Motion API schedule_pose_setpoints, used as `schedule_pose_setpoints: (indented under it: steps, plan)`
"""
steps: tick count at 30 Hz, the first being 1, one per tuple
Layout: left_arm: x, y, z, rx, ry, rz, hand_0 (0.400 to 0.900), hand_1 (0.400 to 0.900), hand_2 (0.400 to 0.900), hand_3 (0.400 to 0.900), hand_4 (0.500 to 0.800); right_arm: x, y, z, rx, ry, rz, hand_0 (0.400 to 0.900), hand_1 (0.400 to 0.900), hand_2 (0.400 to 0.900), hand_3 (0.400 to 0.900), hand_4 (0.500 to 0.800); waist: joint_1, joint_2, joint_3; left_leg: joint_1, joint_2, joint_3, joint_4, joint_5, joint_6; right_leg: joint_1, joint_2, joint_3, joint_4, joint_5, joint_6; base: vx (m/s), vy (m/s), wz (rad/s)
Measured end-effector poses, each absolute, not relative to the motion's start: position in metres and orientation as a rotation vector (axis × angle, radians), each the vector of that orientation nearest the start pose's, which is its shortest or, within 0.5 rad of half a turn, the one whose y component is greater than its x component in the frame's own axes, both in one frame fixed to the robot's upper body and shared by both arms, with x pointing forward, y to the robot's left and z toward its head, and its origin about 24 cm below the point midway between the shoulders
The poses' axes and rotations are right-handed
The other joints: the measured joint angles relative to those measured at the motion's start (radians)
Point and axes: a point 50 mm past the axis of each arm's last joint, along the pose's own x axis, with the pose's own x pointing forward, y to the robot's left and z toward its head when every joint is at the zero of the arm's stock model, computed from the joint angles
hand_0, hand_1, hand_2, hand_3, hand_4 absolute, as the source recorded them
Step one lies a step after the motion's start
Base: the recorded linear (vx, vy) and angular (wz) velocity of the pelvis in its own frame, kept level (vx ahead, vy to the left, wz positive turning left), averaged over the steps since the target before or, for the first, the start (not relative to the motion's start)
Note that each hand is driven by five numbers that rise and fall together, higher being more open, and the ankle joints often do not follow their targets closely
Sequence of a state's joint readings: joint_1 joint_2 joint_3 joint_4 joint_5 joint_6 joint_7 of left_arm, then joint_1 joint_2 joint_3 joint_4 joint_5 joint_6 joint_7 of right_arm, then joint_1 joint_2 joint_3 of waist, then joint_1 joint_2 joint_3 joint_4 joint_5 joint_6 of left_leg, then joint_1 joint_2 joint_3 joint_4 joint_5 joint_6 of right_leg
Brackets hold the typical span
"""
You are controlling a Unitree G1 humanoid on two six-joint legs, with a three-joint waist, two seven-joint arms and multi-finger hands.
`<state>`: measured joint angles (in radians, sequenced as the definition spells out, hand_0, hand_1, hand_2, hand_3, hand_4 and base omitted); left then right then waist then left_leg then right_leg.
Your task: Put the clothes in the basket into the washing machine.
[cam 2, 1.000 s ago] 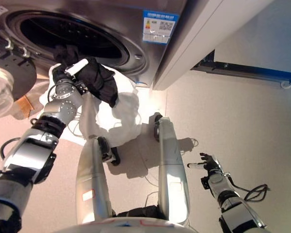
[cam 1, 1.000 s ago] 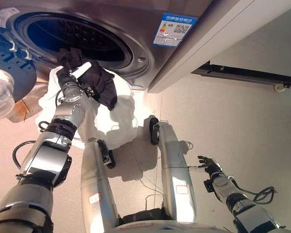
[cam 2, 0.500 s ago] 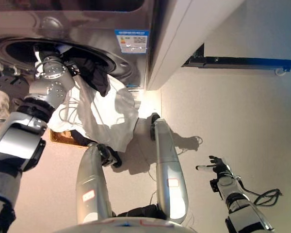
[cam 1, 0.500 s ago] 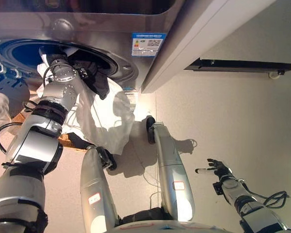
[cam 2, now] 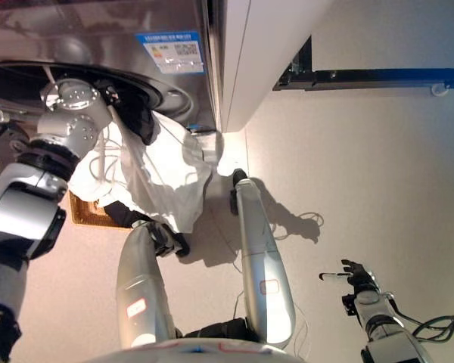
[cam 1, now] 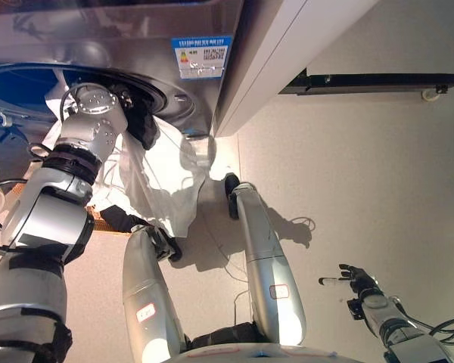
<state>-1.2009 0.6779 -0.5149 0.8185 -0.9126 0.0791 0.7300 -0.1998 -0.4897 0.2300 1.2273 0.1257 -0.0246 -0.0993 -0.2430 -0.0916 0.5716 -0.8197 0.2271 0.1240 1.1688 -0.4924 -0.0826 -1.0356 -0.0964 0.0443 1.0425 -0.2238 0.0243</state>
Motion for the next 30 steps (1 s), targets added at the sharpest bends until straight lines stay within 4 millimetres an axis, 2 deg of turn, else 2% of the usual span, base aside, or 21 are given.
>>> schedule_pose_setpoints:
  steps: [4,21,26,28,30]
  plan:
    - [0.4,0.236,0.276,-0.071,-0.226,0.62,0.9,0.9,0.9,0.9,0.8,0.173,-0.318,-0.101,-0.514,0.963,-0.25,0.9,0.9,0.9,0.9,0.8,0.002,0.0,0.0,-0.026,-0.001,-0.01,0.013,-0.001,0.001,-0.025,0.002,-0.001,0.007,0.005,0.0,-0.04,-0.007,0.07]
    - [0.405,0.235,0.281,-0.054,-0.208,0.51,0.9,0.9,0.9,0.9,0.8,0.18,-0.314,-0.099,-0.526,0.935,-0.221,0.9,0.9,0.9,0.9,0.8,0.024,0.012,0.001,-0.061,-0.001,-0.03,0.029,0.003,-0.006,-0.05,0.002,-0.012,0.024,0.007,-0.006,-0.03,-0.004,0.02]
    - [0.407,0.254,0.263,-0.037,-0.103,0.551,0.9,0.9,0.9,0.9,0.8,0.185,-0.311,-0.098,-0.542,0.918,-0.198,0.9,0.9,0.9,0.9,0.8,0.023,0.014,0.0,-0.064,0.0,-0.034,0.026,0.005,-0.007,-0.051,0.001,-0.018,0.021,0.007,-0.009,-0.07,-0.017,0.06]
    - [0.407,0.259,0.25,-0.03,-0.066,0.533,0.9,0.9,0.9,0.9,0.8,0.188,-0.309,-0.097,-0.549,0.909,-0.19,0.9,0.9,0.9,0.9,0.8,0.026,0.018,-0.001,-0.063,-0.001,-0.034,0.01,0.015,-0.01,-0.047,-0.003,-0.024,0.006,0.015,-0.018,-0.08,-0.029,0.1]
    - [0.406,0.262,0.226,-0.037,-0.011,0.499,0.9,0.9,0.9,0.9,0.8,0.192,-0.305,-0.096,-0.546,0.897,-0.184,0.9,0.9,0.9,0.9,0.8,0.03,0.021,0.0,-0.043,-0.005,-0.034,-0.024,0.03,-0.015,-0.025,-0.009,-0.033,-0.021,0.021,-0.022,-0.06,-0.031,0.12]
